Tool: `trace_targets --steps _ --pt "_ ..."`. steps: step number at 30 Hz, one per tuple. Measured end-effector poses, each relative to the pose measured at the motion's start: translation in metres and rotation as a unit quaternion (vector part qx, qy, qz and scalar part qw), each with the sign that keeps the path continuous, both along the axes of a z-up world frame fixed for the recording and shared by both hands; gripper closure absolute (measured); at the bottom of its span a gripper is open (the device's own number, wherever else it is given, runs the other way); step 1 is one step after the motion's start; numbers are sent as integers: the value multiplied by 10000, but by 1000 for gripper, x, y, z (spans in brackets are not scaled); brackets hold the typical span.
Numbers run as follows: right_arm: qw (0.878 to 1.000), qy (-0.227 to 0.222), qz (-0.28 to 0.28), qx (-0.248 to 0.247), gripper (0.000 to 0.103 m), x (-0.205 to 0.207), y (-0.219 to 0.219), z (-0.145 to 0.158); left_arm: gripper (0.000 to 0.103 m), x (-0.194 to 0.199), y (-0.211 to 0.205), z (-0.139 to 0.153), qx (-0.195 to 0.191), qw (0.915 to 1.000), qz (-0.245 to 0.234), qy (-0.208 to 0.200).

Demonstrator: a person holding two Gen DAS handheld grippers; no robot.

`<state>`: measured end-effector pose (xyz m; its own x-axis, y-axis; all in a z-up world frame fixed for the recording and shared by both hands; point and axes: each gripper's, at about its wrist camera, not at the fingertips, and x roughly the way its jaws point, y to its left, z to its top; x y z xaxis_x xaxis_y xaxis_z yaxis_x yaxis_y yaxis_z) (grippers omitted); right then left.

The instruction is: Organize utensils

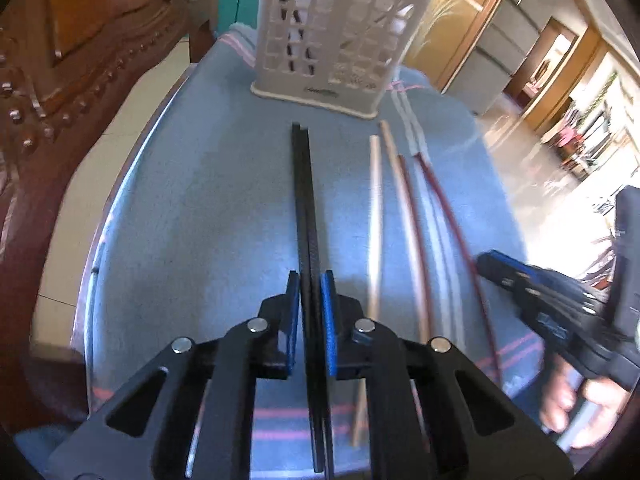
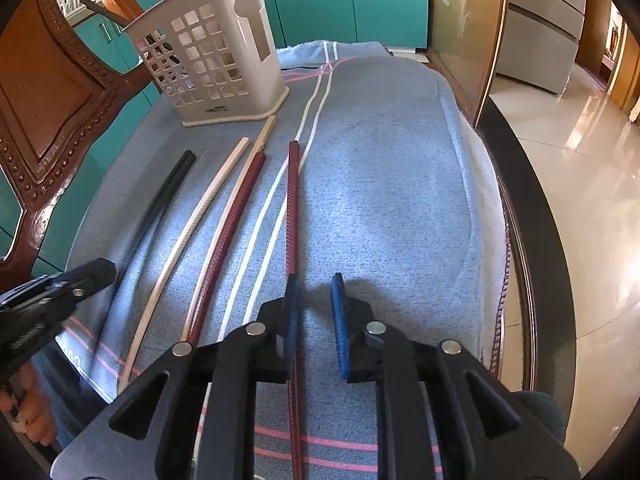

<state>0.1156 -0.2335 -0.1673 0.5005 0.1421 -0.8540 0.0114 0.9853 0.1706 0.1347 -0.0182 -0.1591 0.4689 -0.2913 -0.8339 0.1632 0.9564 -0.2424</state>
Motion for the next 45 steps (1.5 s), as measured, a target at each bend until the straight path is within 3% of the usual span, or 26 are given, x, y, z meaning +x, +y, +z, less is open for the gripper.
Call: trace_targets --steps 1,3,4,7,14,32,39,45 --pt "10000 1 -4 -3 85 0 0 0 88 -4 1 5 -19 10000 29 -68" --pt "10000 -3 6 -20 84 -1 1 1 68 -7 4 13 -20 9998 78 -162" --pt "10000 -3 29 -23 83 -1 1 1 66 -7 7 17 18 9996 117 -241" --pt "9999 21 81 -77 80 -1 5 -1 66 -2 8 15 236 9993 175 -251" --pt "9994 8 167 -307 79 -1 13 -3 68 22 1 -13 531 9983 190 133" --pt "9981 -38 218 -573 78 0 17 -3 62 21 0 -12 1054 9939 327 -32" --pt "9949 12 304 -961 78 26 28 -4 61 39 -12 -14 1356 9906 172 -10" --pt "9947 -2 353 -965 78 55 37 -7 61 72 -26 -14 1531 9882 60 42"
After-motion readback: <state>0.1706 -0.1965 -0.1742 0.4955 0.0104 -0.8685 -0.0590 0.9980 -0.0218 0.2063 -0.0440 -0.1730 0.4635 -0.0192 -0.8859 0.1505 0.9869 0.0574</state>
